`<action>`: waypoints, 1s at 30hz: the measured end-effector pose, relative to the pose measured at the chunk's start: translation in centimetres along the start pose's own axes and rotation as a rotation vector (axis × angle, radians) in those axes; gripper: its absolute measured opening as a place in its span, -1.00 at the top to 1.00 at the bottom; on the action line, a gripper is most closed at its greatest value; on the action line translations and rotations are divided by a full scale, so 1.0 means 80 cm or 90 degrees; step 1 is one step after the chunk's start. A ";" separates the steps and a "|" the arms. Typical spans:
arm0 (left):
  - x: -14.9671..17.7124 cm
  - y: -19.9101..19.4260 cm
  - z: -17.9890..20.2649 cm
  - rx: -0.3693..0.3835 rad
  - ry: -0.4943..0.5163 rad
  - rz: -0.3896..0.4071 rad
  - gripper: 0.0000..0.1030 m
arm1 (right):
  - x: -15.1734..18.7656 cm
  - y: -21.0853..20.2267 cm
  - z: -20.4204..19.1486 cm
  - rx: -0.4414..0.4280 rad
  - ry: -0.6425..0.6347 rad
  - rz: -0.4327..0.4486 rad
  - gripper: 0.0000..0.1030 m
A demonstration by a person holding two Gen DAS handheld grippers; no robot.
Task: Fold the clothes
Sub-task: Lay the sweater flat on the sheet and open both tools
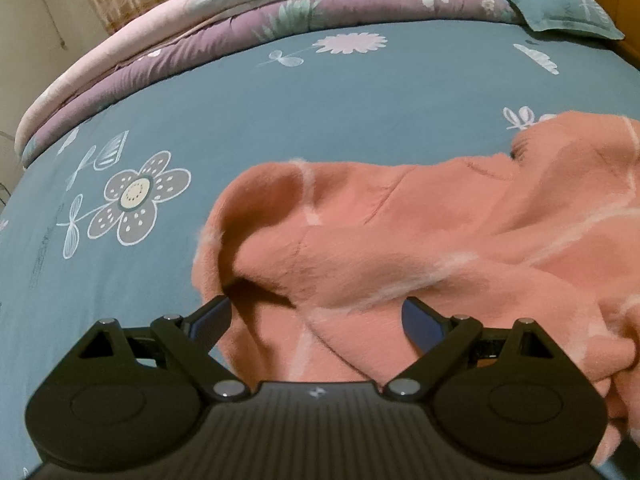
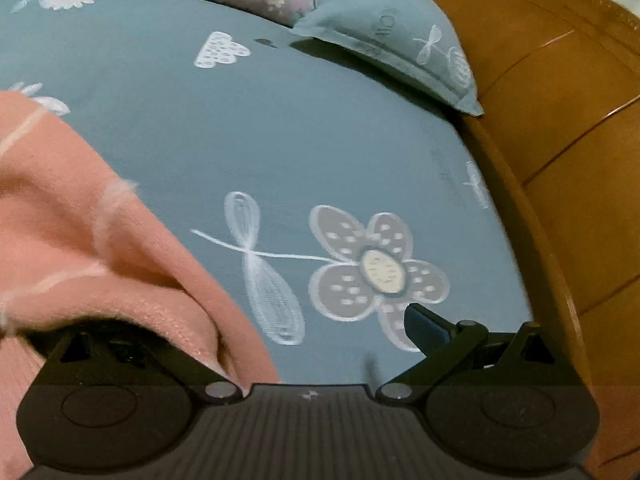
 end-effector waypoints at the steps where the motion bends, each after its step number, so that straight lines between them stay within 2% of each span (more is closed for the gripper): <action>1: -0.001 -0.001 0.001 0.002 0.000 0.002 -0.79 | -0.001 0.004 0.010 0.005 0.006 -0.003 -1.00; 4: -0.004 -0.004 0.005 0.011 0.002 0.008 -0.79 | 0.002 0.019 0.045 0.018 0.053 -0.013 -1.00; 8: -0.006 -0.009 0.008 0.019 0.005 0.017 -0.79 | 0.018 0.044 0.061 0.040 0.088 -0.052 -1.00; 10: -0.006 -0.011 0.008 0.020 0.004 0.017 -0.79 | 0.028 0.042 0.049 0.034 0.060 -0.078 -1.00; 14: -0.011 -0.017 0.007 0.027 -0.003 0.026 -0.79 | 0.023 0.000 0.017 -0.030 0.002 -0.060 -1.00; 18: -0.028 -0.030 0.009 0.055 -0.024 0.053 -0.79 | -0.002 -0.064 -0.017 -0.144 0.011 0.007 -1.00; 21: -0.043 -0.041 0.026 0.115 -0.040 0.077 -0.80 | -0.025 -0.105 -0.058 -0.237 0.023 0.060 -1.00; 24: -0.051 -0.043 0.057 0.169 -0.009 0.082 -0.82 | -0.044 -0.137 -0.118 -0.349 0.023 0.092 -1.00; 27: -0.043 -0.038 0.087 0.187 0.036 0.067 -0.82 | -0.049 -0.162 -0.188 -0.440 -0.004 0.101 -1.00; 30: -0.016 -0.027 0.110 0.231 0.044 0.025 -0.82 | -0.036 -0.174 -0.251 -0.504 -0.034 0.086 -1.00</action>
Point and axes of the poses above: each gripper's, at about its wrist camera, not at the fingertips, and y roughly the way its jaws point, z to its right, x to its underside, the point moved 10 cm from there along y, roughly the way its jaws point, and after that the axes turned 2 degrees about x, right-handed, at the moved point
